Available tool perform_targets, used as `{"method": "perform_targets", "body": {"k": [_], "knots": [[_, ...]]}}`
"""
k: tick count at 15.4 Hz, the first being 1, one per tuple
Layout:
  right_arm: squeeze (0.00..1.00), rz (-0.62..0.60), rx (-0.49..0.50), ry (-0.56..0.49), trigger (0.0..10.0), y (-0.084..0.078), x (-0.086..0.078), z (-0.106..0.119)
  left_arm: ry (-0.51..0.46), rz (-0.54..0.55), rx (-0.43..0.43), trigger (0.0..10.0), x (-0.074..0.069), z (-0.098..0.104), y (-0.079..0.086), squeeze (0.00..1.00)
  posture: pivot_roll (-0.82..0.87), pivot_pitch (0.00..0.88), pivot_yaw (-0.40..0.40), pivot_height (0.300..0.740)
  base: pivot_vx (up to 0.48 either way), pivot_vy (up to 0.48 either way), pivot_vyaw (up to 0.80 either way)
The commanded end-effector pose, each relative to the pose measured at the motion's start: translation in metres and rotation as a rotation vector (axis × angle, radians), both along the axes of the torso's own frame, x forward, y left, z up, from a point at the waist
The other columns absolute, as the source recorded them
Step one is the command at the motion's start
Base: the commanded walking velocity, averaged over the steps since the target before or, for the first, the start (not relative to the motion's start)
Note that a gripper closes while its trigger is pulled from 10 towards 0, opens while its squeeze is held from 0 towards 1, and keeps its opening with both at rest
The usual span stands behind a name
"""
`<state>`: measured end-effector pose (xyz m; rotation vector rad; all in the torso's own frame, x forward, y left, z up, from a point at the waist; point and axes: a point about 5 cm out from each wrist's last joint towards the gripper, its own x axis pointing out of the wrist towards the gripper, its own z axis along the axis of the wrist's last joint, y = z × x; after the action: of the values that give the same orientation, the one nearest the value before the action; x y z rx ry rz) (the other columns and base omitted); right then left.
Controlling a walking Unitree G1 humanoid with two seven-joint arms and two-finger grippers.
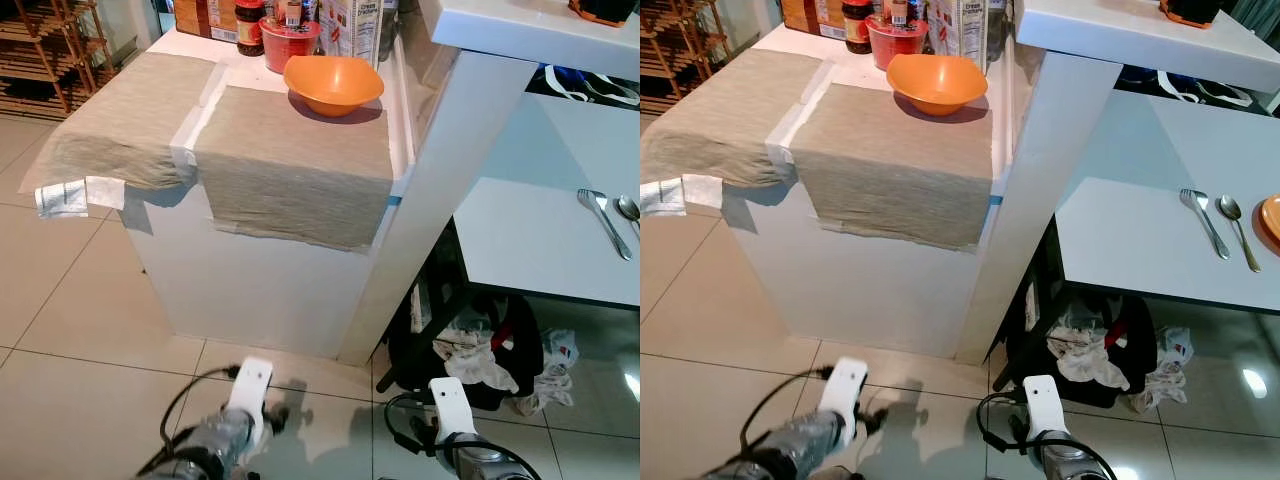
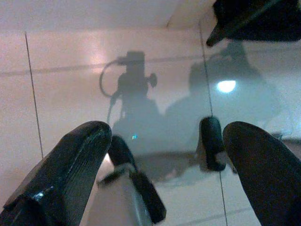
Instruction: Setting the table
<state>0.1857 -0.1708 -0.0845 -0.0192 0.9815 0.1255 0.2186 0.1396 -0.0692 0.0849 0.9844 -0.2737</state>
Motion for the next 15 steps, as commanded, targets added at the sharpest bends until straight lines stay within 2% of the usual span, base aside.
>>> {"method": "perform_targets", "body": {"k": [1, 3, 5, 6, 8, 10, 13, 15], "knots": [[0.00, -0.021, 0.015, -0.025, 10.0, -0.001, 0.004, 0.002, -0.028, -0.005, -0.037, 10.0, 0.007, 0.005, -0.005, 0.00, -0.03, 0.015, -0.086, 0.740, 0.000, 0.000, 0.00], [0.00, -0.033, 0.030, -0.043, 10.0, -0.001, 0.006, 0.004, -0.077, 0.000, -0.090, 10.0, 0.023, 0.015, -0.009, 0.00, -0.03, 0.016, -0.082, 0.740, 0.000, 0.000, 0.00], [0.00, -0.039, 0.042, -0.062, 10.0, 0.000, 0.008, 0.005, -0.157, -0.022, -0.157, 10.0, 0.047, 0.035, -0.016, 0.00, -0.02, 0.013, -0.079, 0.740, 0.000, 0.000, 0.00], [0.00, -0.035, 0.042, -0.071, 10.0, 0.000, 0.009, 0.006, -0.189, -0.042, -0.170, 10.0, 0.055, 0.043, -0.018, 0.00, -0.02, 0.014, -0.079, 0.740, 0.000, 0.000, 0.00], [0.00, -0.028, 0.038, -0.074, 10.0, 0.000, 0.010, 0.006, -0.212, -0.050, -0.177, 10.0, 0.060, 0.048, -0.017, 0.00, -0.02, 0.012, -0.077, 0.740, 0.000, 0.000, 0.00], [0.00, -0.005, 0.020, -0.104, 10.0, 0.000, 0.013, 0.008, -0.272, -0.048, -0.138, 10.0, 0.069, 0.057, -0.005, 0.00, -0.02, 0.009, -0.074, 0.740, 0.000, 0.000, 0.00], [0.00, 0.008, 0.000, -0.161, 10.0, 0.000, 0.017, 0.012, -0.340, -0.034, -0.190, 10.0, 0.077, 0.072, 0.000, 0.00, -0.02, 0.004, -0.073, 0.740, 0.000, 0.000, 0.00], [0.00, 0.015, -0.021, -0.206, 10.0, 0.000, 0.020, 0.015, -0.442, -0.008, -0.202, 10.0, 0.086, 0.090, 0.004, 0.00, -0.02, 0.000, -0.072, 0.740, 0.000, 0.000, 0.00]]}}
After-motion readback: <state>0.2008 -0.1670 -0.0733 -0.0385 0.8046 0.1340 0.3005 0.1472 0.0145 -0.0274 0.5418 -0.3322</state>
